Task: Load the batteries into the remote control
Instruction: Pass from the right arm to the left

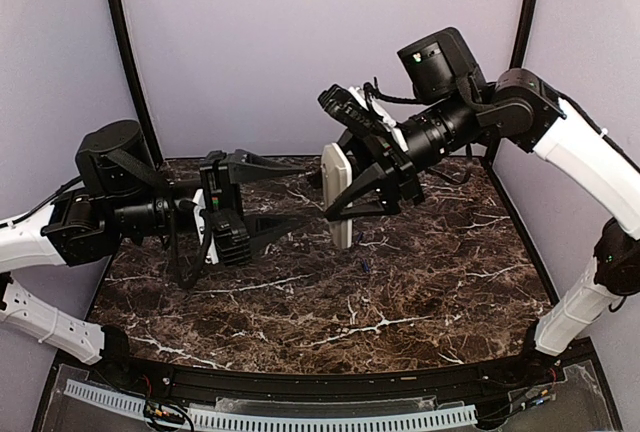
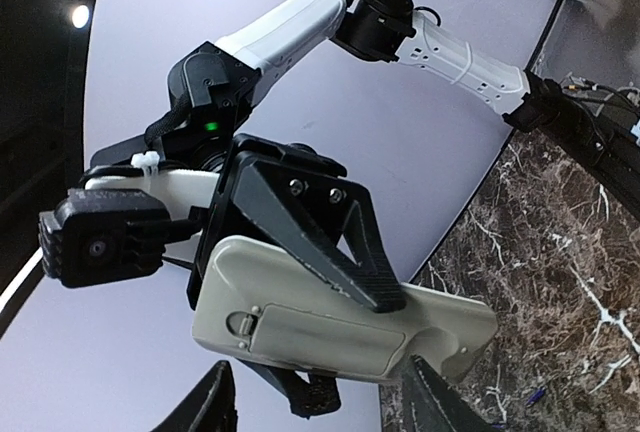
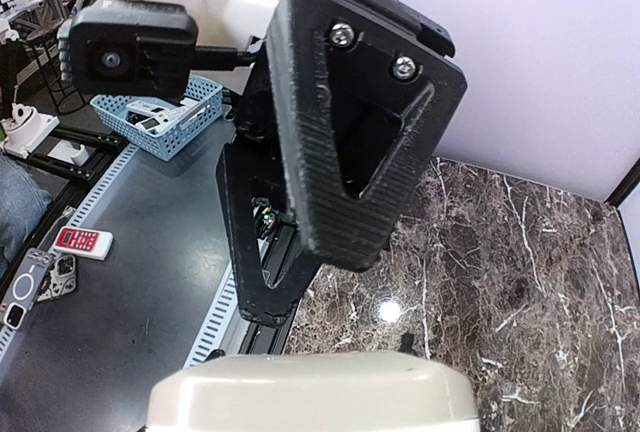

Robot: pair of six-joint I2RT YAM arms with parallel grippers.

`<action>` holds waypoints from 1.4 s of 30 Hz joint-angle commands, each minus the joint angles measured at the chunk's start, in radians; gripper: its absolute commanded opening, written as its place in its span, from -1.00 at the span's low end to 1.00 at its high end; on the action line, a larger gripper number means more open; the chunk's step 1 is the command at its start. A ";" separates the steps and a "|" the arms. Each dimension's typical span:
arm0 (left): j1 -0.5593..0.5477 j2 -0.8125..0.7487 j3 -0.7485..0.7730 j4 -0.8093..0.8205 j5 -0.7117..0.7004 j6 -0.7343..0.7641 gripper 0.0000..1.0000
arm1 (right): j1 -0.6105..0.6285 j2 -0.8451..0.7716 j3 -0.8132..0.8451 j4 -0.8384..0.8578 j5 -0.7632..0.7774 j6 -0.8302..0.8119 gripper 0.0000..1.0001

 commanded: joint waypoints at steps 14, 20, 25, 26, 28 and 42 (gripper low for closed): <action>-0.047 0.065 0.037 -0.039 -0.182 0.311 0.26 | -0.005 0.161 0.359 -0.407 0.231 -0.040 -0.99; -0.044 0.069 0.034 0.086 -0.226 0.222 0.26 | -0.008 0.153 0.355 -0.388 0.216 -0.114 -1.00; 0.033 0.083 0.104 0.139 -0.214 -0.403 0.30 | -0.011 0.147 0.324 -0.330 0.232 -0.115 -1.00; 0.040 0.083 0.108 0.146 -0.181 -0.537 0.31 | -0.011 0.142 0.310 -0.314 0.239 -0.112 -1.00; 0.055 0.086 0.107 0.148 -0.117 -0.699 0.38 | -0.010 0.128 0.282 -0.282 0.248 -0.103 -1.00; 0.097 0.106 0.062 0.191 0.076 -1.076 0.41 | -0.011 0.096 0.234 -0.181 0.226 -0.089 -1.00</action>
